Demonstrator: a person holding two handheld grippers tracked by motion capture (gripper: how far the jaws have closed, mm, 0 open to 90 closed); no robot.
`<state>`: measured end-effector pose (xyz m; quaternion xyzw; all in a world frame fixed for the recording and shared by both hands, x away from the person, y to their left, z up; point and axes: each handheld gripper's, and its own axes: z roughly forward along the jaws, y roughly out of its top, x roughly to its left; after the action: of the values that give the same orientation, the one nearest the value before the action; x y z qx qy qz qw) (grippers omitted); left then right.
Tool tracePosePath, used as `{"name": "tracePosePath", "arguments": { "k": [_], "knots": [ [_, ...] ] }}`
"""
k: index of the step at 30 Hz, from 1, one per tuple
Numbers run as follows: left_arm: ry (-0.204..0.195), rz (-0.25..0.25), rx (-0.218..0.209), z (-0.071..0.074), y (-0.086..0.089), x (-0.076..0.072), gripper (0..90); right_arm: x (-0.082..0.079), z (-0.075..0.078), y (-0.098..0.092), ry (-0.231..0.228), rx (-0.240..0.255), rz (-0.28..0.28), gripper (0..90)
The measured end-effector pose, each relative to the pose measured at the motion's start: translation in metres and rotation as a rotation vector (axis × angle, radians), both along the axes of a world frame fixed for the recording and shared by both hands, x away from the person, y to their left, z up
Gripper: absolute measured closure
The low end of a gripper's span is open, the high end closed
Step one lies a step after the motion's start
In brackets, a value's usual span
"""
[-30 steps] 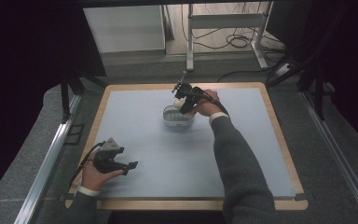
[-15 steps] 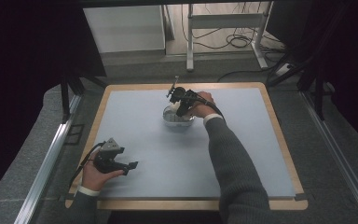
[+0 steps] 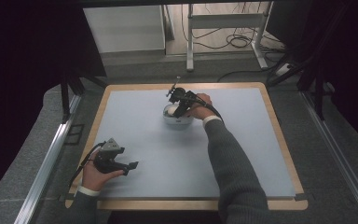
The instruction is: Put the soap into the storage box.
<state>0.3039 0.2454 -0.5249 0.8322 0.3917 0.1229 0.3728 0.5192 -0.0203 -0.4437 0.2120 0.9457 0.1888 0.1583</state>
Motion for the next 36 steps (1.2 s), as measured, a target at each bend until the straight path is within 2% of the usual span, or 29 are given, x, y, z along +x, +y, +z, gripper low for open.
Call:
{"name": "tracePosePath", "arguments": {
  "k": [2, 5, 6, 13, 16, 19, 25, 30, 35, 36],
  "knots": [
    [0.0, 0.001, 0.001, 0.0, 0.0, 0.0, 12.9, 0.0, 0.003, -0.005, -0.009, 0.05, -0.029, 36.0],
    [0.0, 0.002, -0.003, 0.0, 0.0, 0.0, 12.9, -0.001, 0.007, -0.013, -0.023, 0.098, -0.065, 35.0],
    [0.0, 0.002, -0.001, 0.0, 0.0, 0.0, 12.9, -0.003, 0.01, -0.019, -0.031, 0.141, -0.093, 35.1],
    [0.005, 0.003, 0.001, -0.001, -0.001, 0.0, 13.0, -0.016, 0.014, -0.036, -0.037, 0.194, -0.09, 35.1],
    [0.004, 0.004, 0.001, -0.001, -0.002, 0.0, 13.0, -0.03, 0.015, -0.049, -0.048, 0.238, -0.09, 34.8],
    [-0.002, 0.005, 0.005, 0.0, -0.001, -0.001, 13.0, -0.036, 0.015, -0.055, -0.057, 0.249, -0.093, 34.6],
    [-0.008, 0.022, -0.009, 0.001, 0.0, -0.001, 13.1, -0.059, 0.008, -0.082, -0.076, 0.303, -0.132, 34.4],
    [-0.01, 0.025, -0.01, 0.001, -0.001, -0.001, 13.1, -0.085, 0.0, -0.11, -0.122, 0.329, -0.164, 32.7],
    [-0.009, 0.022, -0.021, 0.001, -0.001, -0.001, 13.2, -0.11, -0.008, -0.136, -0.119, 0.369, -0.194, 31.2],
    [-0.009, 0.023, -0.022, 0.001, -0.001, -0.001, 13.2, -0.119, -0.011, -0.144, -0.13, 0.381, -0.211, 30.9]
  ]
}}
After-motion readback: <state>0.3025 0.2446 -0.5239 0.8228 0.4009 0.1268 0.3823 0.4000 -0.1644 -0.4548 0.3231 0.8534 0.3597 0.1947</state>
